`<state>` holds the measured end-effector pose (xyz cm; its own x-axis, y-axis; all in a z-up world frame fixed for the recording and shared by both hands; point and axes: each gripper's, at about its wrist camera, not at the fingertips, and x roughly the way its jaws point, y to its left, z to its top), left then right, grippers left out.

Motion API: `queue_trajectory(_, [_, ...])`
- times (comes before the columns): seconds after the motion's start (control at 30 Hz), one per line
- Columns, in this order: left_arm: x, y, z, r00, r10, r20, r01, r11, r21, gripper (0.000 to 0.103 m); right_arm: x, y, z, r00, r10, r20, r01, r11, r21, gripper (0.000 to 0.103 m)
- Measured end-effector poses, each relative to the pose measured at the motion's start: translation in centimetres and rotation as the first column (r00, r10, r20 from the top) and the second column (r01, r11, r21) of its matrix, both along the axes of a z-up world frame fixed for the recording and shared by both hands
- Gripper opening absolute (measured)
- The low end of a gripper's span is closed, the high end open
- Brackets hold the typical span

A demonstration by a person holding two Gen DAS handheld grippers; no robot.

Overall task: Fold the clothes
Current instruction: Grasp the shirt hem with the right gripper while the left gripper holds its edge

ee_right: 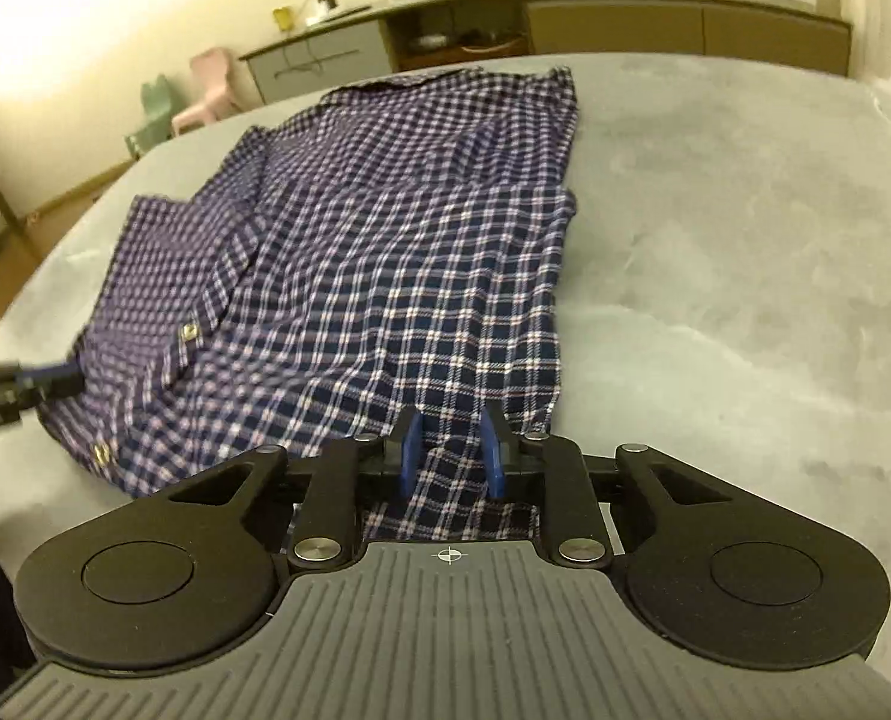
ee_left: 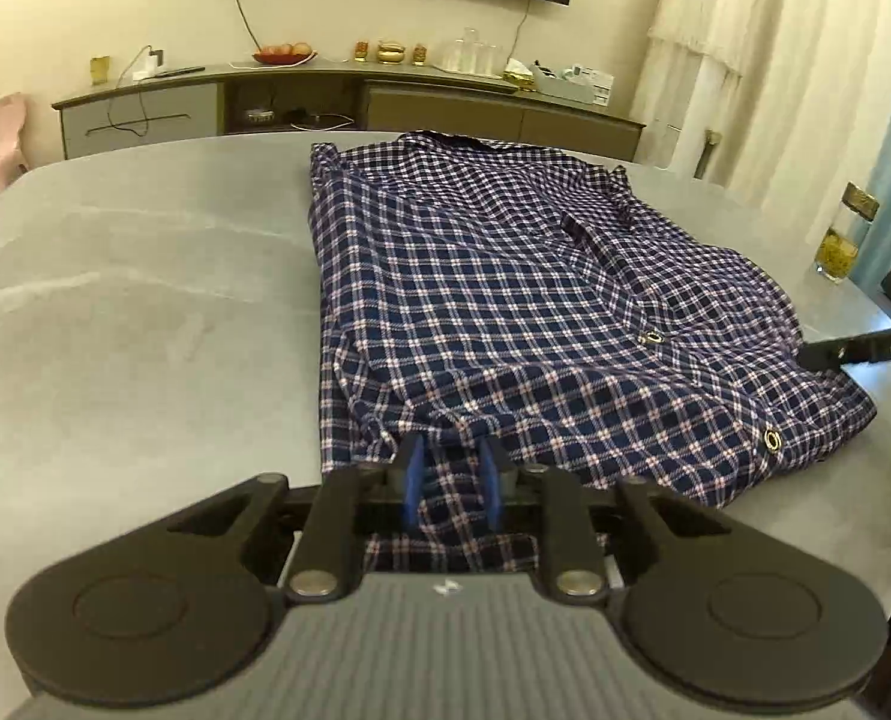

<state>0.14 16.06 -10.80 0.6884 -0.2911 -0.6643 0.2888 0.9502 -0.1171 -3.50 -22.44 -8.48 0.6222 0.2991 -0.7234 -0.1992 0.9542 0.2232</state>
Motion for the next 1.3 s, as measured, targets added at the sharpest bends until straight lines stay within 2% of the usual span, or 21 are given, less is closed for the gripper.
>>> queue_trajectory(0.13, [-0.8,-1.1,-0.6,0.999,0.016,0.03,-0.017,0.998,0.059,0.022,-0.4,-0.4,0.3,1.0,0.013,0.018,-0.014,1.0,0.011,0.021])
queue_trajectory(0.2, [-1.0,-1.6,-0.9,0.999,0.024,0.043,-0.027,0.996,0.084,0.023,-0.7,0.1,-0.5,1.0,0.024,-0.015,-0.025,0.998,-0.058,0.017])
queue_trajectory(0.33, [-2.8,-1.9,0.4,0.992,0.076,0.101,-0.081,0.995,0.054,0.021,-1.3,-0.1,0.6,0.998,0.004,0.058,0.0,0.998,-0.06,0.019])
queue_trajectory(0.4, [-3.8,-2.6,1.1,0.991,0.04,0.125,-0.045,0.998,0.039,0.026,-1.8,0.3,1.2,0.993,0.062,0.102,-0.06,0.998,-0.021,0.019])
queue_trajectory(0.43, [-3.8,-3.1,0.9,0.994,0.035,0.104,-0.041,0.997,0.06,0.026,-2.0,0.7,1.3,0.989,0.1,0.112,-0.1,0.995,-0.002,0.019])
queue_trajectory(0.47, [-3.7,-3.1,0.2,0.997,0.046,0.066,-0.051,0.996,0.075,0.026,-1.9,1.1,0.9,0.989,0.12,0.086,-0.12,0.993,-0.011,0.023])
queue_trajectory(0.5, [-3.5,-3.2,-0.4,0.998,0.06,0.027,-0.063,0.994,0.09,0.024,-1.3,1.3,-0.2,0.992,0.126,0.017,-0.125,0.991,-0.045,0.025])
queue_trajectory(0.53, [-3.5,-3.1,-0.3,0.997,0.069,0.026,-0.071,0.994,0.081,0.024,-1.0,1.3,-1.0,0.993,0.116,-0.017,-0.117,0.991,-0.061,0.021])
queue_trajectory(0.57, [-3.4,-2.8,0.1,0.997,0.072,0.003,-0.072,0.995,0.063,0.023,-0.8,0.9,-0.5,0.994,0.109,-0.018,-0.109,0.993,-0.052,0.021])
queue_trajectory(0.7, [-2.9,-0.6,3.3,0.998,0.064,0.018,-0.062,0.993,-0.097,0.024,0.5,-0.5,2.3,0.996,0.091,0.006,-0.091,0.996,-0.023,0.025])
queue_trajectory(0.83, [3.8,-0.3,5.8,0.999,0.006,0.034,-0.002,0.993,-0.12,0.029,5.1,1.4,4.4,0.989,0.138,0.057,-0.134,0.989,-0.068,0.025])
queue_trajectory(0.97, [11.8,-1.6,3.5,1.0,-0.002,-0.031,0.002,1.0,-0.01,0.029,10.5,4.6,4.4,0.979,0.19,0.073,-0.184,0.98,-0.076,0.026])
queue_trajectory(1.03, [13.9,-1.1,1.0,0.993,0.028,-0.111,-0.025,0.999,0.027,0.028,12.6,5.7,2.2,0.98,0.198,0.009,-0.197,0.977,-0.08,0.027])
queue_trajectory(1.07, [14.2,-0.7,0.8,0.992,0.021,-0.126,-0.02,1.0,0.013,0.032,13.0,5.5,1.8,0.977,0.214,-0.012,-0.214,0.973,-0.085,0.027])
queue_trajectory(1.13, [14.7,0.0,0.7,0.989,0.002,-0.149,-0.005,1.0,-0.02,0.031,13.9,5.1,1.1,0.968,0.248,-0.051,-0.252,0.963,-0.092,0.028])
queue_trajectory(1.17, [15.1,0.5,1.5,0.99,-0.011,-0.138,0.006,0.999,-0.035,0.031,14.3,4.8,0.8,0.962,0.264,-0.07,-0.27,0.958,-0.095,0.028])
queue_trajectory(1.2, [15.4,0.9,2.3,0.992,-0.024,-0.125,0.018,0.999,-0.05,0.036,15.0,4.2,1.5,0.962,0.264,-0.073,-0.269,0.961,-0.06,0.03])
queue_trajectory(1.23, [16.3,1.4,3.2,0.995,-0.02,-0.098,0.016,0.999,-0.043,0.041,16.0,3.4,2.5,0.966,0.255,-0.045,-0.257,0.966,-0.039,0.037])
queue_trajectory(1.27, [17.3,1.9,4.1,0.997,-0.016,-0.069,0.013,0.999,-0.034,0.051,16.9,2.6,3.5,0.97,0.244,-0.014,-0.244,0.969,-0.018,0.05])
queue_trajectory(1.3, [18.9,2.4,4.6,0.999,0.008,-0.045,-0.009,1.0,-0.022,0.058,18.4,2.1,4.1,0.974,0.225,0.012,-0.225,0.974,-0.023,0.056])
